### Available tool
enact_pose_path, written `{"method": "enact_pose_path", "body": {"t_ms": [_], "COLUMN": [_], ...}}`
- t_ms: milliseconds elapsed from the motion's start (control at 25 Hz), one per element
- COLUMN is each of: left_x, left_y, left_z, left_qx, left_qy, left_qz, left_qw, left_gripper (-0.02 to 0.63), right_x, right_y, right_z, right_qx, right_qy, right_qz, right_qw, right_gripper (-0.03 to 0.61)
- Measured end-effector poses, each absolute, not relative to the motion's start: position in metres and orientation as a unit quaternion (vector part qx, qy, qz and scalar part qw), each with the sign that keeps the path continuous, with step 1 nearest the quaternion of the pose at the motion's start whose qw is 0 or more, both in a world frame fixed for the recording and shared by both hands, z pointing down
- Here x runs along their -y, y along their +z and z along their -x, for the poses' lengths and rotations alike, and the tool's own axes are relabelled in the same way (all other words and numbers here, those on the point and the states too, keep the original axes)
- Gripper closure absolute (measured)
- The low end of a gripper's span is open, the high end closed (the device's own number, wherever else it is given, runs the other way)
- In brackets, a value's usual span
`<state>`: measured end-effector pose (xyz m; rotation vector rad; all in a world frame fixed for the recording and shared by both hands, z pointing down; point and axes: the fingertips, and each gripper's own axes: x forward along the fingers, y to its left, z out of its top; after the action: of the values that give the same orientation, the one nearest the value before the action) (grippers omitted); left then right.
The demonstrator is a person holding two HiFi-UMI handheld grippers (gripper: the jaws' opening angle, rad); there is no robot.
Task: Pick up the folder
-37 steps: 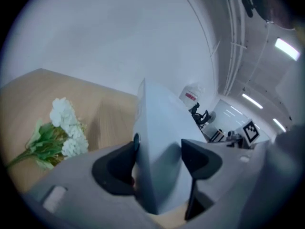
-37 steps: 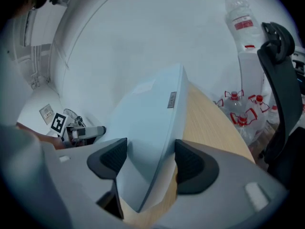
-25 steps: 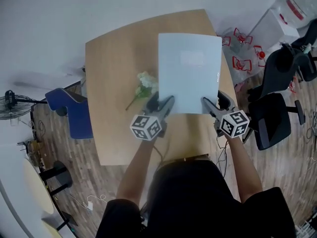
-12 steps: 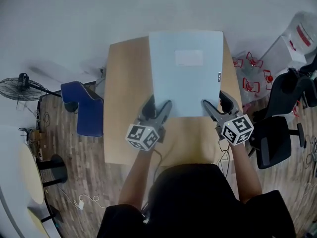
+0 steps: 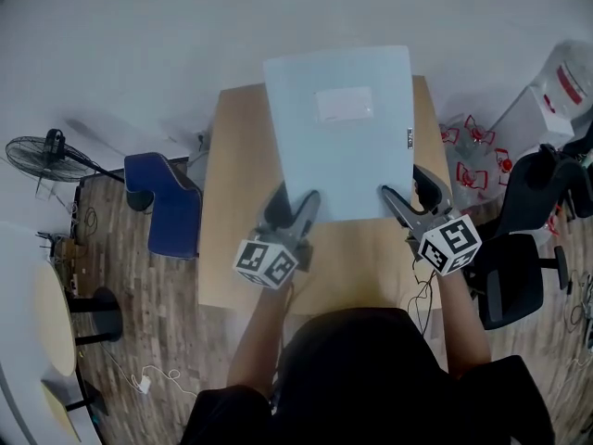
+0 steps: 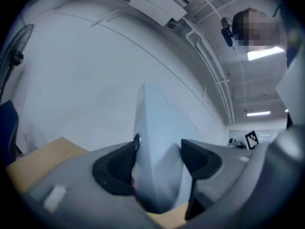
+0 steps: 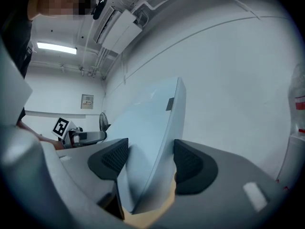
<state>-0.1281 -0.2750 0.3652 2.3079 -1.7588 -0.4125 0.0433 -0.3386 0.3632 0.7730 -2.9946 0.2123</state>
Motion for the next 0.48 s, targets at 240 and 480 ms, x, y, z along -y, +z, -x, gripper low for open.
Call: {"method": "enact_pose_path", "body": {"t_ms": [240,480], "left_x": [0.276,0.283], "left_y": [0.351,0.350], "left_z": [0.130,0.115], "left_qx": [0.591,0.586], "left_qy": [-0.130,-0.131], "left_qz": [-0.792,-0.795], "left_qw": [0.081,0.083], "left_gripper": [0.310,0.310], "right_x": [0.337,0.341], "right_y": [0.357,0.356], "right_z": [-0.043,-0.059], "right_qx": [0.965,0.960], "right_qy": [0.064,0.065], "right_qz": [-0.256,-0.271], "right_qw": [0.015,0.013], "right_gripper": [0.284,0.285]}}
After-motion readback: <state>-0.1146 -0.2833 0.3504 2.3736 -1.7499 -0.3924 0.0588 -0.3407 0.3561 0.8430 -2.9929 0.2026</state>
